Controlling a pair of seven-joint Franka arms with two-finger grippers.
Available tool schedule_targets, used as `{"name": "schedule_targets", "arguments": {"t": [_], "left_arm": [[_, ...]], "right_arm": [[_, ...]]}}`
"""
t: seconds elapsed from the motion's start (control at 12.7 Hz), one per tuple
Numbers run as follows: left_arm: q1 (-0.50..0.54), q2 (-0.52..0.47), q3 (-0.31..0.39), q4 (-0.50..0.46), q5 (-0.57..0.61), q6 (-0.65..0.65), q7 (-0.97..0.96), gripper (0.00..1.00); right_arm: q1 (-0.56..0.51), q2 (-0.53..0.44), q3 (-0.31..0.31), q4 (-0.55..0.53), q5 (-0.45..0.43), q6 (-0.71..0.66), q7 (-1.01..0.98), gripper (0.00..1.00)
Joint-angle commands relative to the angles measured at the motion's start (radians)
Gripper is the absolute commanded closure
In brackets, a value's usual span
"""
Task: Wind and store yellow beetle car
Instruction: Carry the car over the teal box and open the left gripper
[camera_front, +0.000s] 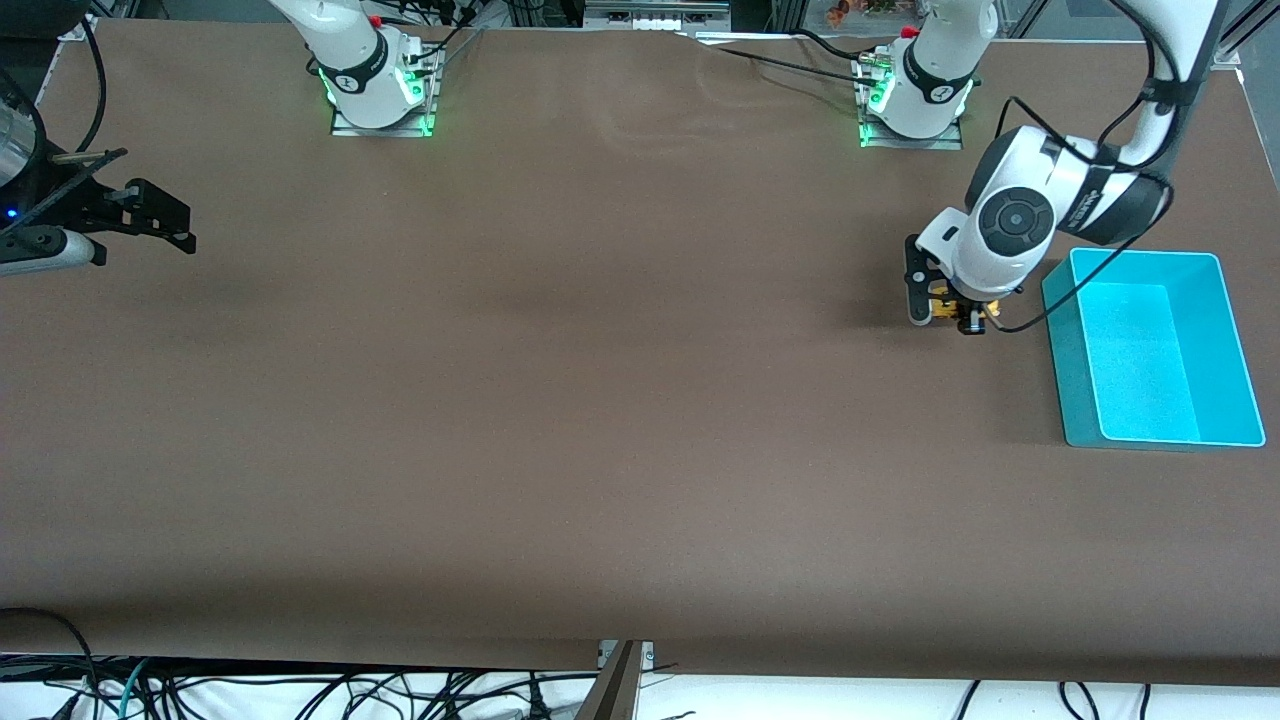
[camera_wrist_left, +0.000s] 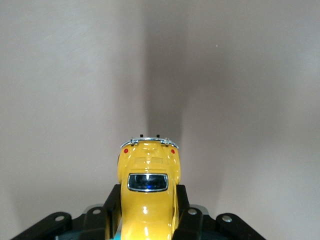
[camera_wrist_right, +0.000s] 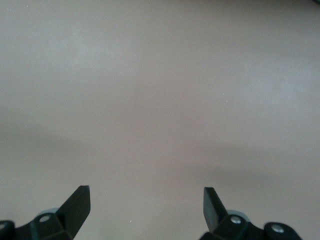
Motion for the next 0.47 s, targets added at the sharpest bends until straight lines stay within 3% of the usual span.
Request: {"name": "schedule_targets", "arguments": {"t": [0.0, 0.16, 0.39], "left_arm": [[0.032, 0.023, 0.018, 0.185, -0.028, -0.194, 0.095, 0.8], [0.141, 0.06, 0.03, 0.271, -0.013, -0.238, 0.193, 0.8], [0.377, 0.197, 0.03, 0.357, 0.0, -0.222, 0.409, 0.8]], "right_arm": [[0.0, 0.007, -0.001, 0.025, -0.01, -0.033, 0.015, 0.0], [0.0, 0.007, -0.001, 0.026, -0.01, -0.033, 0.015, 0.0], [0.0, 0.007, -0.001, 0.026, -0.01, -0.033, 0.015, 0.0]]}}
